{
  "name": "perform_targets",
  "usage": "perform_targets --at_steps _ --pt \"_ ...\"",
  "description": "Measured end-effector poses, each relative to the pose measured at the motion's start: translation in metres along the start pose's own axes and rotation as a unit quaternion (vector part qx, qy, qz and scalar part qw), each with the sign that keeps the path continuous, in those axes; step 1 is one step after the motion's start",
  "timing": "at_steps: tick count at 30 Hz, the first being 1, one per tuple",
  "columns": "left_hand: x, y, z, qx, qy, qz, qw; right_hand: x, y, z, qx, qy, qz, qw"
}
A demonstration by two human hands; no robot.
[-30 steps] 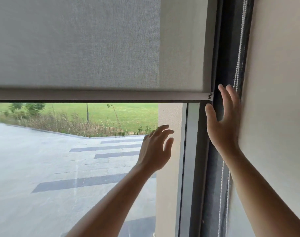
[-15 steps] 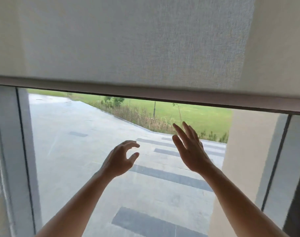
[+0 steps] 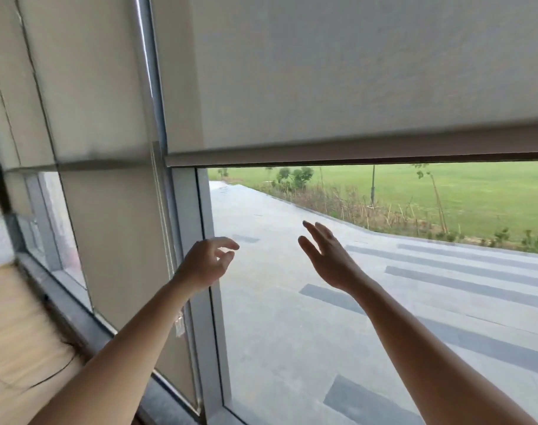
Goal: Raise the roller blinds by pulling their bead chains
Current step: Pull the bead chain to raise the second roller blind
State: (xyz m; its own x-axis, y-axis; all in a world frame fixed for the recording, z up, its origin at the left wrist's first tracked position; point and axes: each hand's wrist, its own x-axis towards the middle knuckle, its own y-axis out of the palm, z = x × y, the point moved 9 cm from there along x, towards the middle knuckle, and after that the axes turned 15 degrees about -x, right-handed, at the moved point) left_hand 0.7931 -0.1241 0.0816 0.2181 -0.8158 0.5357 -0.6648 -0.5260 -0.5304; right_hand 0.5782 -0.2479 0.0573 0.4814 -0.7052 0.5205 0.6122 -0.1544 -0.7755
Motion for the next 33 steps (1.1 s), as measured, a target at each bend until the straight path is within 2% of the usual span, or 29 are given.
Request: perform_targets --at_steps 5,17,27,30,33 --pt "0.025 -0.069 0.081 0.022 -0.02 -0.036 0.999 0.062 0.089 0.06 0.041 -0.019 0.033 0.998" --pt "0.137 -0.151 0.263 0.024 -0.074 -0.078 0.994 0.259 0.24 0.158 0.077 -0.102 0.05 0.991" --pt "0.252 -0.196 0.371 0.007 -0.082 -0.151 0.985 0.387 0.314 0.212 0.072 -0.151 0.05 0.985" --pt "0.278 -0.204 0.387 -0.056 -0.063 -0.207 0.975 0.405 0.322 0.214 0.066 -0.152 0.038 0.985" --pt "0.304 -0.203 0.4 -0.164 -0.058 -0.217 0.96 0.416 0.324 0.214 0.057 -0.144 0.023 0.988"
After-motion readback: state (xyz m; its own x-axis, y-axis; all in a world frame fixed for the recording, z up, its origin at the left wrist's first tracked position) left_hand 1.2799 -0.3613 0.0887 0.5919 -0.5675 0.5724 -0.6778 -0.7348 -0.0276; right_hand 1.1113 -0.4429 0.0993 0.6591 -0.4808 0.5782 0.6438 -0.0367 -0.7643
